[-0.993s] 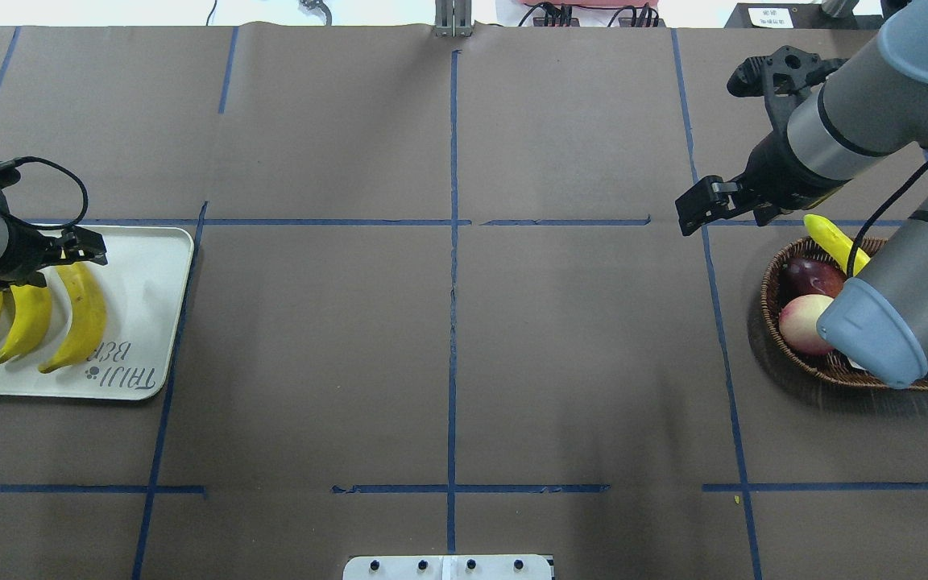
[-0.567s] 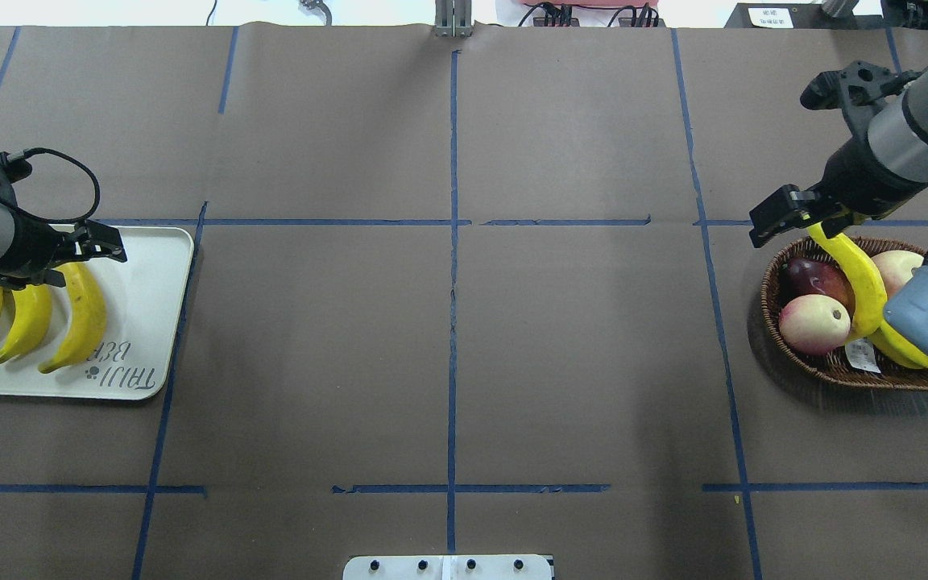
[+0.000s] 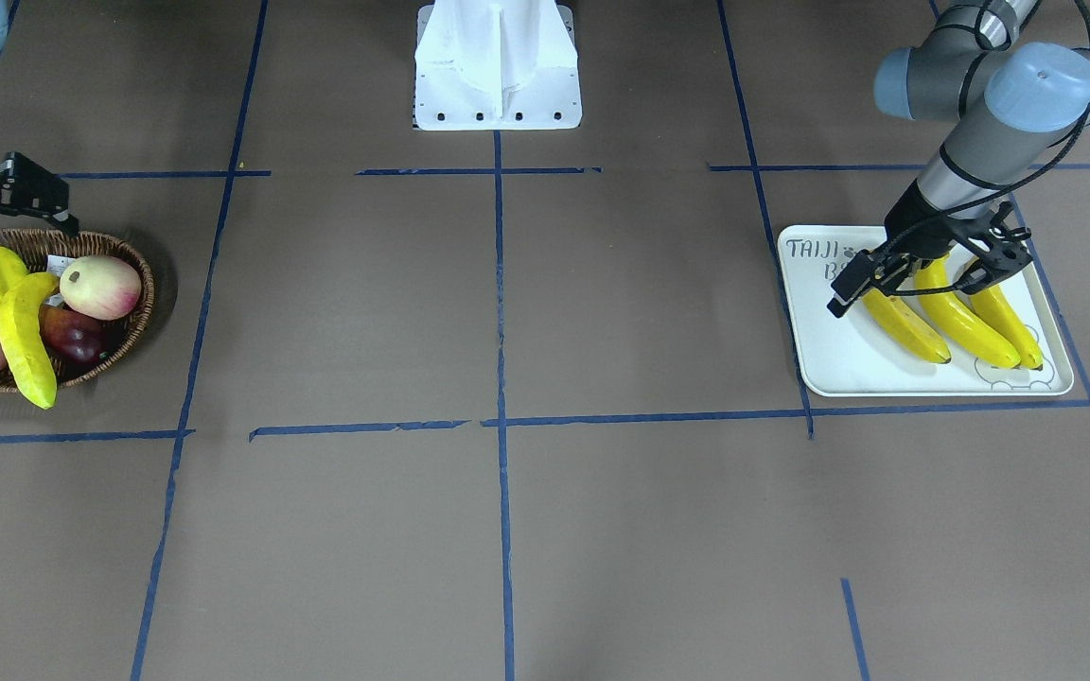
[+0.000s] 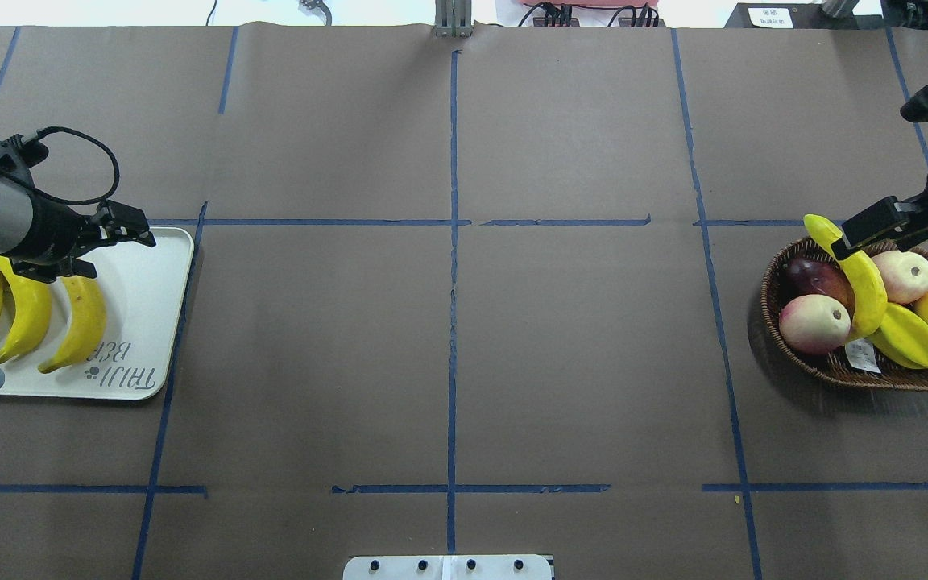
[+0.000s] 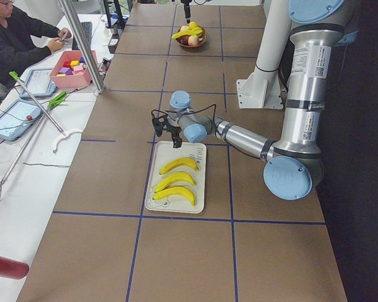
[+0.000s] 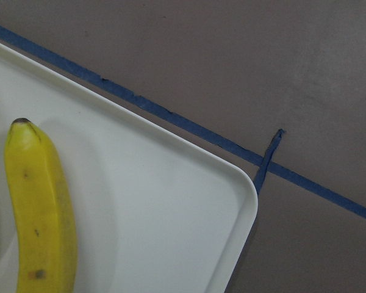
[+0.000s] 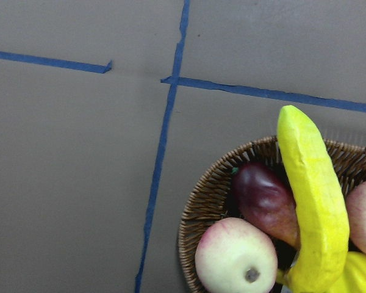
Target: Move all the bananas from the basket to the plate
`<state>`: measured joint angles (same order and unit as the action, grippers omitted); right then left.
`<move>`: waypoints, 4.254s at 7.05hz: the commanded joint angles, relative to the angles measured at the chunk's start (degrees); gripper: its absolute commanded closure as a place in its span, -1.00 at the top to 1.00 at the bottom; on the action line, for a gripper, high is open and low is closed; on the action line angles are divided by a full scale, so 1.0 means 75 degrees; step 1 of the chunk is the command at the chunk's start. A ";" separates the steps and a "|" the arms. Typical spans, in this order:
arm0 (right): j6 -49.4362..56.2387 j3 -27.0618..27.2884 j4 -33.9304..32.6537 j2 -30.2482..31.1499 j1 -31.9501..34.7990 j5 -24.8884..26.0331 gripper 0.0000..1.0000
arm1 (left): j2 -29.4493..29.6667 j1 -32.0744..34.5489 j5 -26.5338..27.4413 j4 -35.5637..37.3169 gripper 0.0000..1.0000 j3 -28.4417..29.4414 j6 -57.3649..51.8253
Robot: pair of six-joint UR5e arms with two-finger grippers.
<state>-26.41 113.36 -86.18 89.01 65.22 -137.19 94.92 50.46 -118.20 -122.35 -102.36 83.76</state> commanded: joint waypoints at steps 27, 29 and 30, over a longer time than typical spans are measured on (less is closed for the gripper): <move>0.0052 -0.0306 0.2095 0.0601 0.1625 -0.1229 -1.00 | 0.0329 -0.0165 0.0056 0.0001 0.99 -0.0028 0.0434; -0.0645 0.0027 0.0784 -0.0798 0.0196 -0.0464 -1.00 | 0.0434 -0.0212 0.0045 0.0001 0.99 -0.0017 0.0434; -0.2553 -0.0066 0.0861 -0.1606 -0.1066 0.0389 -0.99 | 0.0562 -0.0224 0.0033 0.0001 0.99 0.0018 0.0434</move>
<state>-33.36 112.96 -78.31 83.91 66.77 -140.47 98.28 48.88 -117.85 -122.34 -102.43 87.01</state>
